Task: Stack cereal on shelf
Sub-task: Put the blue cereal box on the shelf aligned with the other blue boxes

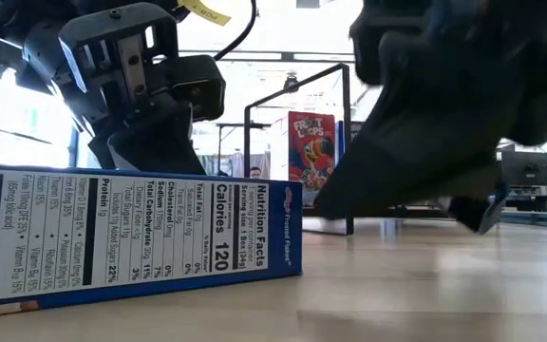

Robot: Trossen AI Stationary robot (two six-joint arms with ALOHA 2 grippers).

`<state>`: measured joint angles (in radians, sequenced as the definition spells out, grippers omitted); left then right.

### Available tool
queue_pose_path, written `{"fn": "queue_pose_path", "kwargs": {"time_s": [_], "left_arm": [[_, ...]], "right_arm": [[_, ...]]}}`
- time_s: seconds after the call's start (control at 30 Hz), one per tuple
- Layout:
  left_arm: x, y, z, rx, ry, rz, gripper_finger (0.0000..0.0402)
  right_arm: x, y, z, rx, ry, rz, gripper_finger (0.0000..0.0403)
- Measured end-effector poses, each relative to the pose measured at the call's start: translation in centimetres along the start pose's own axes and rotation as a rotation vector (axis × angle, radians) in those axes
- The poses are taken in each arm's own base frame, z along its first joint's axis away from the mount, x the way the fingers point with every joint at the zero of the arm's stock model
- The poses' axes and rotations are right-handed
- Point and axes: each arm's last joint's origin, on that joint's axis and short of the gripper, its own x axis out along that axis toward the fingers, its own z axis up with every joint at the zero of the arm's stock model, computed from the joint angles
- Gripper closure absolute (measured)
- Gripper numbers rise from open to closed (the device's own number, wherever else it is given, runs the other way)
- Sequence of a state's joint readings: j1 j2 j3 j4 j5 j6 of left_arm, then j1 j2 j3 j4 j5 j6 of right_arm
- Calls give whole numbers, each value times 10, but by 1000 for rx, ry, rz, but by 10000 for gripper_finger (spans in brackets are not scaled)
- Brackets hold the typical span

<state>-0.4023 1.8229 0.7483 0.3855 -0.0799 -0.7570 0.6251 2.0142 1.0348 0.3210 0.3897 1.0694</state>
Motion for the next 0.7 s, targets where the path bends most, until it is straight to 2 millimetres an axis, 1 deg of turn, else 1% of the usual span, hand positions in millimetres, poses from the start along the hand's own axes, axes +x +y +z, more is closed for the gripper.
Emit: {"fn": "queue_pose_path", "kwargs": {"time_s": [0.13, 0.27, 0.6, 0.7], "left_arm": [[0, -1, -1, 3, 0, -4, 401], [0, -4, -2, 8, -4, -12, 402], [-2, -7, -1, 29, -45, -11, 402], [-3, -7, 0, 39, -45, -7, 402]], "right_arm": [[10, -10, 0, 10, 7, -29, 403], [16, -13, 2, 14, -2, -5, 403], [16, -13, 4, -9, -72, -31, 403], [13, -10, 7, -24, -95, -34, 403]]}}
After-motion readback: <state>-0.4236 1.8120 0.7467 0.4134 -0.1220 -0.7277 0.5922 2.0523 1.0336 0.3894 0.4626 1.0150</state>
